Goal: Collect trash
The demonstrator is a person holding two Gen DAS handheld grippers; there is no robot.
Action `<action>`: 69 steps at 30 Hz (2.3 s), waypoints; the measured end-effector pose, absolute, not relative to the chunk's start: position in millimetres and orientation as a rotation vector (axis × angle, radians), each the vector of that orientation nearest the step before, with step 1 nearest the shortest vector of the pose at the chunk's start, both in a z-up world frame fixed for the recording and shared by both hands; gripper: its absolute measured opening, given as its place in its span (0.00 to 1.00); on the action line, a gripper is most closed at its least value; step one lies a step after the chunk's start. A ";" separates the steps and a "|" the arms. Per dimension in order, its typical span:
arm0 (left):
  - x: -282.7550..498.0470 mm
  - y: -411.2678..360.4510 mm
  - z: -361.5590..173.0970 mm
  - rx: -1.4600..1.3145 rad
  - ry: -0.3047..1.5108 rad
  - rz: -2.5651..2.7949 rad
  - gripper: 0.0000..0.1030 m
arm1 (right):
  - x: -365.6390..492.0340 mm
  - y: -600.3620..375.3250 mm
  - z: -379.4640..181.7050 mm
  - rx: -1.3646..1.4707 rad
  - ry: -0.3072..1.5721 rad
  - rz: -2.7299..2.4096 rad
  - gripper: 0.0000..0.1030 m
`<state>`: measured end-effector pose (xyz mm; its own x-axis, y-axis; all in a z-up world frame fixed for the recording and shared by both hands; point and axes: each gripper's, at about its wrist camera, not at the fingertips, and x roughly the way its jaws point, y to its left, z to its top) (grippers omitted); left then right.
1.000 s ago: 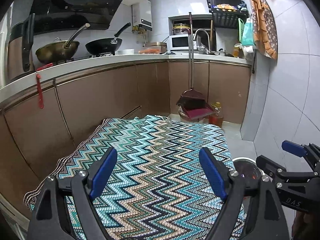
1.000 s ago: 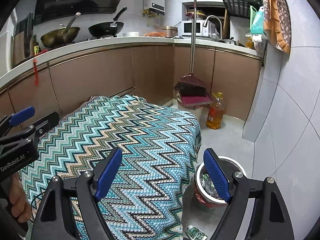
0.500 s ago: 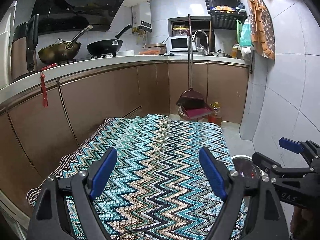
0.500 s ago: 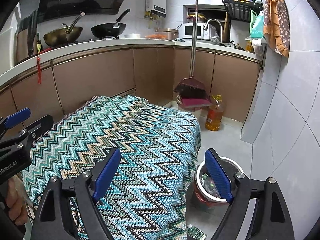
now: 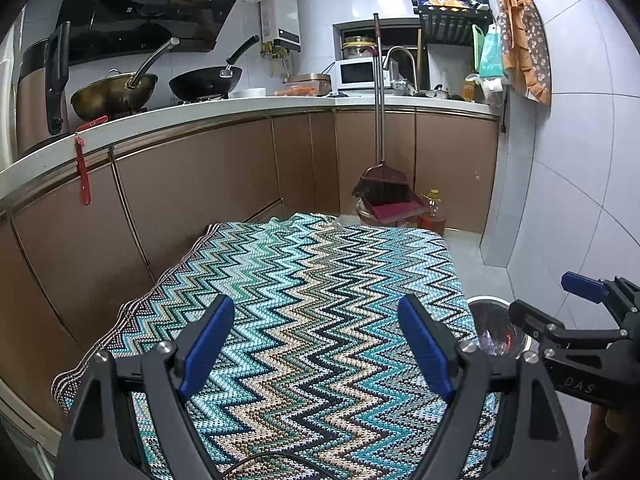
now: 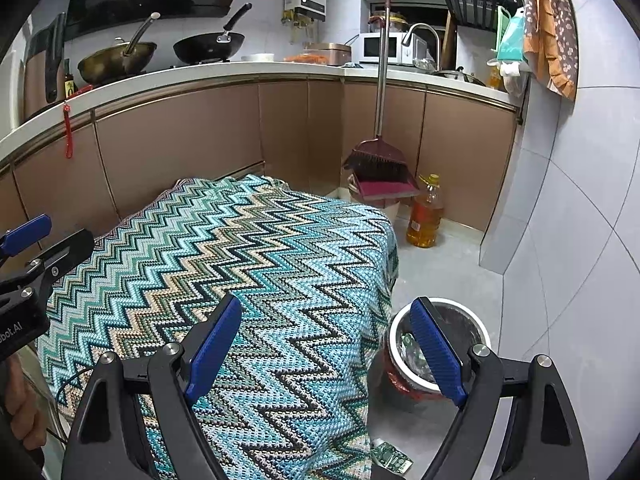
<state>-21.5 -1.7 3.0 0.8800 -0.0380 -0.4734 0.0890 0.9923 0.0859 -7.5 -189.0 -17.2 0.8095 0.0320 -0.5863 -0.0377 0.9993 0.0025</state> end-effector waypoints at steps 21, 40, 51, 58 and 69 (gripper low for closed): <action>-15.4 5.7 -7.2 0.106 0.516 -0.062 0.81 | -3.8 -194.6 -25.2 -0.013 0.650 0.019 0.83; -18.2 3.1 -11.5 0.103 0.530 -0.071 0.81 | -3.3 -196.3 -26.3 -0.024 0.661 0.032 0.83; -13.9 2.8 -19.2 0.100 0.552 -0.076 0.81 | -0.2 -193.9 -32.3 -0.033 0.679 0.041 0.83; -10.4 5.3 -23.7 0.093 0.563 -0.077 0.81 | 2.9 -191.8 -37.0 -0.038 0.690 0.041 0.83; -6.0 7.5 -29.1 0.091 0.577 -0.079 0.81 | 5.9 -187.5 -41.8 -0.039 0.701 0.037 0.83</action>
